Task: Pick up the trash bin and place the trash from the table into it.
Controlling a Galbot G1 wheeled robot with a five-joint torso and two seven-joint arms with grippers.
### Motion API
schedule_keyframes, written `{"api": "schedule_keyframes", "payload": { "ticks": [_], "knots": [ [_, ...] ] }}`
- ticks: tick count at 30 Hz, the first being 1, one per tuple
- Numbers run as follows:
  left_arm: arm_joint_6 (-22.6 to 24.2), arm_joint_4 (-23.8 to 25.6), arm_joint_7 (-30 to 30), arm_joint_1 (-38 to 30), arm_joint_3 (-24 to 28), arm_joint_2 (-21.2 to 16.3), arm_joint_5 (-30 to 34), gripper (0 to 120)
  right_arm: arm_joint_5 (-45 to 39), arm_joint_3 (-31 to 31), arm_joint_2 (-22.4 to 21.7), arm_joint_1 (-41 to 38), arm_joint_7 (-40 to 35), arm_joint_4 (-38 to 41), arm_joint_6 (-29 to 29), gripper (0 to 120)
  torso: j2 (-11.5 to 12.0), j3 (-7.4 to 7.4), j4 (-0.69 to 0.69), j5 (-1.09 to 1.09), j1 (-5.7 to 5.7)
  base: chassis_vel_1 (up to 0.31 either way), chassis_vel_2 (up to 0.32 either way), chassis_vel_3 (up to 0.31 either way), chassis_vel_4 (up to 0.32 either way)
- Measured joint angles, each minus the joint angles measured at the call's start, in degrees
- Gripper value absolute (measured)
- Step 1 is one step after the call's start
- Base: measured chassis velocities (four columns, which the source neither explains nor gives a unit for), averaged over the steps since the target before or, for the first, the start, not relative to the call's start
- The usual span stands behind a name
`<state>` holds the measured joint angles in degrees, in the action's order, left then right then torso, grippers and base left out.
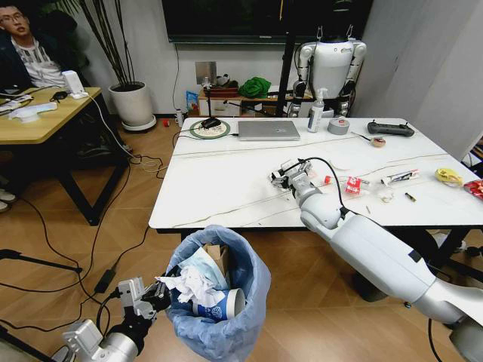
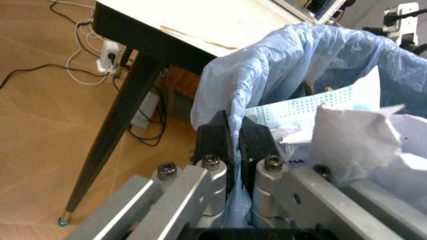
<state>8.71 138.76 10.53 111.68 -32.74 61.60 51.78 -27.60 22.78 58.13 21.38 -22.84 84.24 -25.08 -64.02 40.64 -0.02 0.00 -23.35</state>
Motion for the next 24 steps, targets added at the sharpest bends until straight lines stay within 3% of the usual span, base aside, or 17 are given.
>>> {"api": "schedule_keyframes", "payload": {
  "ticks": [14, 24],
  "knots": [
    [-0.04, -0.16, 0.08, -0.46, -0.14, -0.25, 0.57, 0, -1.19, 4.59, 3.62, -2.11, -9.46, -2.10, -5.12, 100, 0.00, 0.00, 0.00, 0.01, 0.01, 0.000, 0.000, 0.000, 0.000],
    [-0.06, -0.34, 0.11, -0.58, -0.14, -0.50, 0.85, 0, -1.44, 5.01, 6.09, -3.24, -12.30, -4.49, -6.61, 100, 0.00, 0.00, 0.01, 0.01, 0.01, 0.000, 0.000, 0.000, 0.000]
  ]
}}
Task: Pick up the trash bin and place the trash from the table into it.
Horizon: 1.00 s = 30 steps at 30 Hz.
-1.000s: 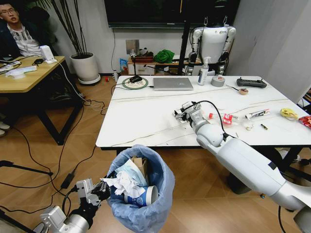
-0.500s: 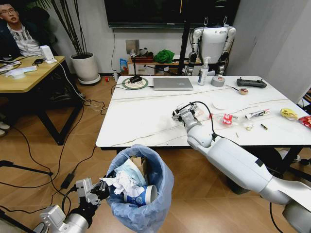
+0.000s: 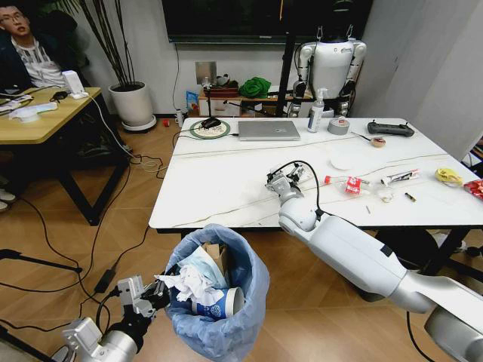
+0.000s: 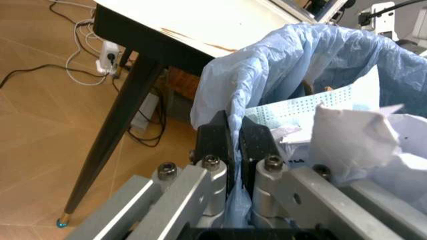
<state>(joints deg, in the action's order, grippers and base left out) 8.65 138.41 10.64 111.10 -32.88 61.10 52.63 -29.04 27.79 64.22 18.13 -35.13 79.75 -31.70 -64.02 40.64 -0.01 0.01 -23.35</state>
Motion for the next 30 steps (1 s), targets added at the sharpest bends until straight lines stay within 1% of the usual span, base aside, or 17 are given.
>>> {"api": "schedule_keyframes", "payload": {
  "ticks": [11, 16, 17, 18, 19, 20, 21, 23, 24, 26, 27, 28, 30],
  "knots": [
    [0.00, -0.04, 0.01, -0.11, -0.10, -0.03, 0.23, 0, -0.80, 1.04, 2.05, -0.69, -4.31, -2.07, -3.18, 100, -0.01, 0.00, 0.00, -0.01, 0.00, 0.000, 0.000, 0.000, 0.000],
    [-0.02, -0.04, 0.01, -0.06, -0.18, -0.01, 0.30, 0, -1.56, 1.06, 2.40, -1.14, -4.09, -2.69, -3.18, 100, -0.01, 0.00, 0.00, -0.01, 0.00, 0.000, 0.000, 0.000, 0.000],
    [-0.02, -0.04, 0.01, -0.06, -0.18, -0.01, 0.30, 0, -1.59, 1.04, 2.40, -1.26, -3.50, -2.95, -2.71, 96, -0.01, 0.00, 0.00, -0.01, 0.00, 0.000, 0.000, 0.000, 0.000],
    [-0.02, -0.04, 0.01, -0.06, -0.18, -0.01, 0.30, 0, -1.59, 1.04, 2.40, -1.26, -3.50, -2.95, -2.71, 96, -0.01, 0.00, 0.00, -0.01, 0.00, 0.000, 0.000, 0.000, 0.000],
    [-0.02, -0.04, 0.01, -0.05, -0.18, 0.00, 0.30, 0, -1.58, 1.02, 2.28, -1.39, -2.82, -3.10, -2.19, 92, -0.01, 0.00, 0.00, -0.02, 0.00, 0.000, 0.000, 0.000, 0.000],
    [-0.03, -0.04, 0.01, -0.05, -0.18, 0.00, 0.31, 0, -1.58, 0.98, 2.14, -1.48, -2.41, -3.15, -1.92, 90, -0.01, 0.00, 0.00, -0.02, 0.00, 0.000, 0.000, 0.000, 0.000],
    [-0.03, -0.04, 0.01, -0.05, -0.18, 0.00, 0.32, 0, -1.61, 0.87, 1.98, -1.57, -2.14, -3.19, -1.73, 84, -0.01, 0.00, 0.00, -0.01, 0.00, 0.000, 0.000, 0.000, 0.000],
    [-0.04, -0.04, 0.00, -0.07, -0.18, 0.00, 0.32, 0, -1.67, 0.75, 1.88, -1.57, -2.05, -3.21, -1.64, 81, -0.01, 0.00, 0.00, -0.01, 0.00, 0.000, 0.000, 0.000, 0.000],
    [-0.04, -0.04, 0.00, -0.08, -0.18, 0.00, 0.33, 0, -1.77, 0.69, 1.79, -1.57, -2.00, -3.22, -1.59, 75, -0.01, 0.00, -0.01, -0.02, 0.00, 0.000, 0.000, 0.000, 0.000],
    [-0.05, -0.04, 0.01, -0.09, -0.18, 0.00, 0.33, 0, -1.81, 0.67, 1.74, -1.57, -1.98, -3.22, -1.58, 73, -0.01, 0.00, -0.01, -0.02, 0.00, 0.000, 0.000, 0.000, 0.000],
    [-0.05, -0.04, 0.00, -0.09, -0.16, 0.00, 0.33, 0, -1.87, 0.63, 1.65, -1.55, -1.98, -3.23, -1.58, 65, -0.01, 0.00, 0.00, -0.02, 0.00, 0.000, 0.000, 0.000, 0.000],
    [-0.05, -0.04, 0.01, -0.10, -0.13, 0.00, 0.33, 0, -1.90, 0.61, 1.58, -1.51, -1.98, -3.23, -1.58, 62, -0.01, 0.00, 0.00, -0.01, 0.00, 0.000, 0.000, 0.000, 0.000],
    [-0.05, -0.04, 0.00, -0.13, -0.10, 0.01, 0.34, 0, -1.99, 0.60, 1.41, -1.27, -1.97, -3.23, -1.60, 52, -0.01, 0.00, 0.00, -0.02, 0.00, 0.000, 0.000, 0.000, 0.000]
  ]
}}
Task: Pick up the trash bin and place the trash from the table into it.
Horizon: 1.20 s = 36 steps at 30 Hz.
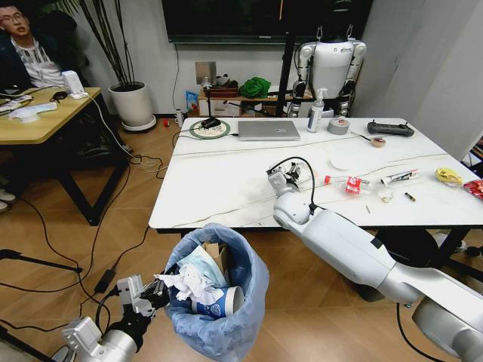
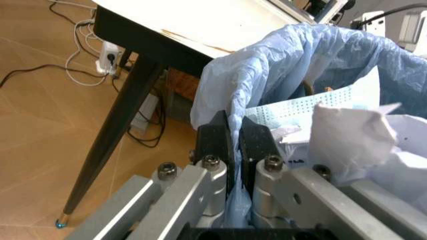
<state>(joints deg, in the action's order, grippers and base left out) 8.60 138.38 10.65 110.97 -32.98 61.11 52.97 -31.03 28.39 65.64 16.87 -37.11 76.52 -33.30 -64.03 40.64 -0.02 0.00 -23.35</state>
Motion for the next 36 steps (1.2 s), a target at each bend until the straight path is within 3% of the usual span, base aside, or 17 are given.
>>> {"api": "schedule_keyframes", "payload": {
  "ticks": [14, 36],
  "knots": [
    [-0.01, 0.33, 0.00, 0.33, -0.27, 0.12, 0.10, 0, -1.67, 0.31, -0.28, 0.28, -0.65, -0.95, -1.18, 1, 0.00, 0.00, 0.00, 0.00, 0.00, 0.000, 0.000, 0.000, 0.000],
    [-0.05, 0.57, -0.06, 0.41, 0.07, 0.16, -0.19, 0, -5.11, -0.07, -5.53, -1.70, -0.99, 5.49, -0.88, 0, 0.00, 0.00, 0.00, 0.00, 0.00, 0.000, 0.000, 0.000, 0.000]
  ]
}}
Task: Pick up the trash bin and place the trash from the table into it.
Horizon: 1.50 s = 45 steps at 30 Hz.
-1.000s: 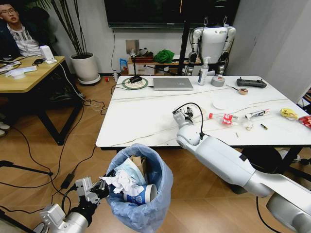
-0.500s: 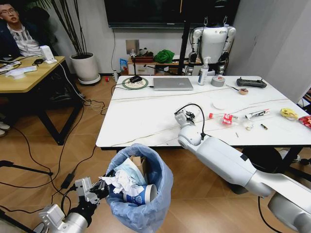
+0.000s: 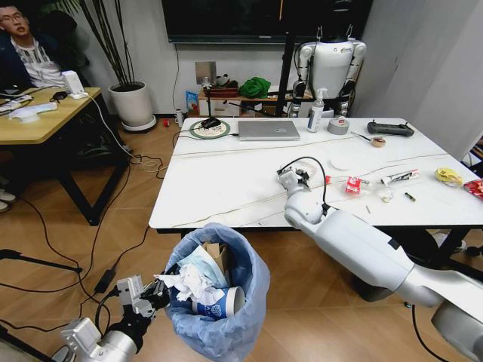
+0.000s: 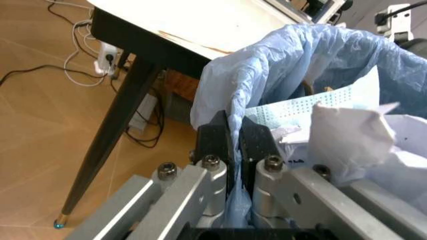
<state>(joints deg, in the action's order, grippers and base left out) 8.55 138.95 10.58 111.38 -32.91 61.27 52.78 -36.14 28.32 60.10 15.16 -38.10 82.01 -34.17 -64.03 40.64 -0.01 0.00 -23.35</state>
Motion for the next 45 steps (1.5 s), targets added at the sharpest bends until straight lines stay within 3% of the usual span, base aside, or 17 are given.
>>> {"api": "schedule_keyframes", "payload": {
  "ticks": [11, 26, 33, 45],
  "knots": [
    [0.01, -0.32, 0.15, -1.19, 1.95, 0.07, -0.24, 0, -1.46, 0.87, -1.39, -0.90, 0.05, 1.97, 0.19, 0, 0.00, 0.00, 0.00, 0.00, 0.00, 0.000, 0.000, 0.000, 0.000],
    [0.07, -3.20, 0.36, -5.53, 4.58, -3.52, 2.57, 0, -9.19, 2.41, -6.27, -2.43, 2.48, 10.04, 3.84, 0, 0.02, 0.00, 0.00, 0.00, 0.00, 0.000, 0.000, 0.000, 0.000],
    [0.19, -4.84, 0.97, -9.59, 6.00, -4.16, 4.12, 0, -14.86, 2.40, -8.82, -4.25, 4.36, 15.20, 6.25, 0, 0.01, 0.00, -0.01, 0.00, 0.00, 0.000, 0.000, 0.000, 0.000],
    [0.22, -5.31, 0.86, -9.87, 7.43, -3.24, 2.90, 0, -28.32, 3.96, -12.29, -12.17, 3.97, 24.65, 6.31, 0, 0.00, 0.00, 0.00, 0.02, 0.00, 0.000, 0.000, 0.000, 0.000]
  ]
}}
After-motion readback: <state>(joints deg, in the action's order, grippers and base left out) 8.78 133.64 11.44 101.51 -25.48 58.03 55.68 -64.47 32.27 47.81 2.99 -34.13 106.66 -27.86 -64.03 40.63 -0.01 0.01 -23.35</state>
